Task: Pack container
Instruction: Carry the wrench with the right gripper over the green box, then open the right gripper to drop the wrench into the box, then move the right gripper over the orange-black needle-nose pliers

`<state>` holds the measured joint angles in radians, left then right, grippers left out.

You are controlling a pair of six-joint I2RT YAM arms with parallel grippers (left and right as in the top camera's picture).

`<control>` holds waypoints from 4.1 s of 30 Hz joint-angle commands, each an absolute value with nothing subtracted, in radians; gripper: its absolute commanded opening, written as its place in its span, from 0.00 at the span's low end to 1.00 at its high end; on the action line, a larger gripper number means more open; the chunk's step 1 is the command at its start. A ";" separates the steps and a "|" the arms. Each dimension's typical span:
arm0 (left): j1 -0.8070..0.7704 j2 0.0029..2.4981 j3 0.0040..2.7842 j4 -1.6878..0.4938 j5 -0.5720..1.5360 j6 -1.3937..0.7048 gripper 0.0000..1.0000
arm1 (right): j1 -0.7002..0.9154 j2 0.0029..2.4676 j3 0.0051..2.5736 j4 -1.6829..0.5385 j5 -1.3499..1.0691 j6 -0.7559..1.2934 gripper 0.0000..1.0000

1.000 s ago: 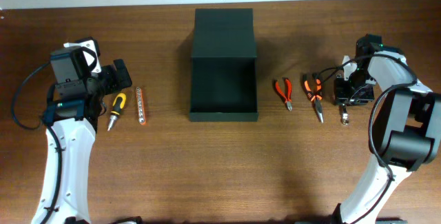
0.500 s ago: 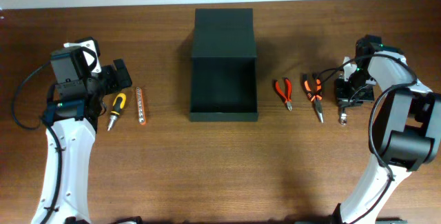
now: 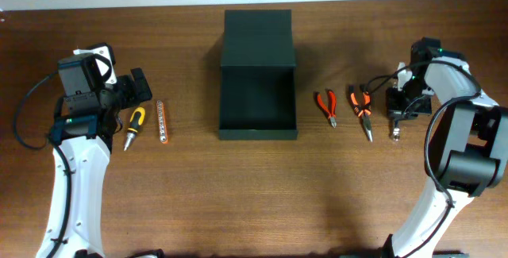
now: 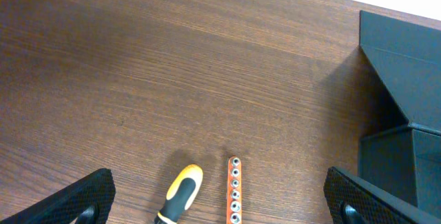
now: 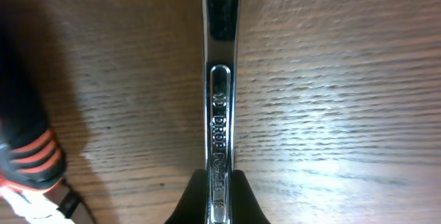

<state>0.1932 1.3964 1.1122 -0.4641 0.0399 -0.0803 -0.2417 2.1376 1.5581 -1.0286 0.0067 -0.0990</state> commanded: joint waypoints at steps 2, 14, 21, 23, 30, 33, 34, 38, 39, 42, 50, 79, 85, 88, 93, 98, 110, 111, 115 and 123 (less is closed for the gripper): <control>0.199 1.400 1.132 -0.461 0.029 -0.090 0.99 | -0.234 2.117 1.688 -1.063 -0.036 -0.068 0.04; 0.199 1.400 1.132 -0.461 0.029 -0.090 0.99 | -0.039 2.054 2.092 -1.255 -0.158 -0.079 0.04; 0.199 1.400 1.132 -0.461 0.029 -0.090 0.99 | 0.213 2.054 2.260 -1.280 -0.131 -0.298 0.04; 0.199 1.400 1.132 -0.461 0.029 -0.090 0.99 | 0.276 2.054 2.262 -1.266 -0.120 -0.366 0.04; 0.199 1.400 1.132 -0.461 0.029 -0.090 0.99 | 0.424 2.086 2.259 -1.242 -0.121 -0.620 0.04; 0.199 1.400 1.132 -0.461 0.029 -0.089 0.99 | 0.454 2.112 2.254 -1.240 -0.133 -0.723 0.04; 0.199 1.400 1.132 -0.461 0.029 -0.089 0.99 | 0.464 2.125 2.252 -1.240 -0.140 -0.775 0.04; 0.199 1.400 1.132 -0.461 0.029 -0.089 0.99 | 0.485 2.172 2.239 -1.242 -0.139 -0.928 0.04; 0.199 1.400 1.132 -0.461 0.029 -0.090 0.99 | 0.486 2.187 2.235 -1.241 -0.140 -0.953 0.04; 0.199 1.400 1.132 -0.461 0.029 -0.090 0.99 | 0.486 2.231 2.234 -1.241 -0.147 -0.973 0.04; 0.199 1.400 1.132 -0.461 0.029 -0.090 0.99 | 0.486 2.355 2.234 -1.240 -0.147 -1.112 0.04; 0.199 1.400 1.132 -0.461 0.029 -0.090 0.99 | 0.473 2.449 2.269 -1.125 -0.089 -0.949 0.21; 0.199 1.400 1.132 -0.461 0.029 -0.090 0.99 | 0.470 2.379 2.414 -1.258 -0.094 -0.725 0.21; 0.199 1.400 1.132 -0.461 0.029 -0.090 0.99 | 0.443 2.333 2.547 -1.346 -0.094 -0.561 0.28; 0.199 1.400 1.132 -0.461 0.029 -0.089 0.99 | 0.328 2.271 2.755 -1.438 -0.093 -0.371 0.40; 0.199 1.400 1.132 -0.461 0.029 -0.090 0.99 | 0.126 2.246 2.809 -1.476 -0.094 -0.247 0.51; 0.199 1.400 1.132 -0.461 0.029 -0.089 0.99 | -0.178 2.269 2.343 -1.497 -0.170 -0.186 0.52; 0.199 1.400 1.132 -0.461 0.029 -0.090 0.99 | -0.177 2.269 2.296 -1.489 -0.171 -0.186 0.52; 0.199 1.400 1.132 -0.461 0.029 -0.090 0.99 | -0.156 2.269 2.125 -1.446 -0.170 -0.218 0.53; 0.199 1.400 1.132 -0.461 0.029 -0.090 0.99 | -0.117 2.268 1.948 -1.427 -0.170 -0.303 0.61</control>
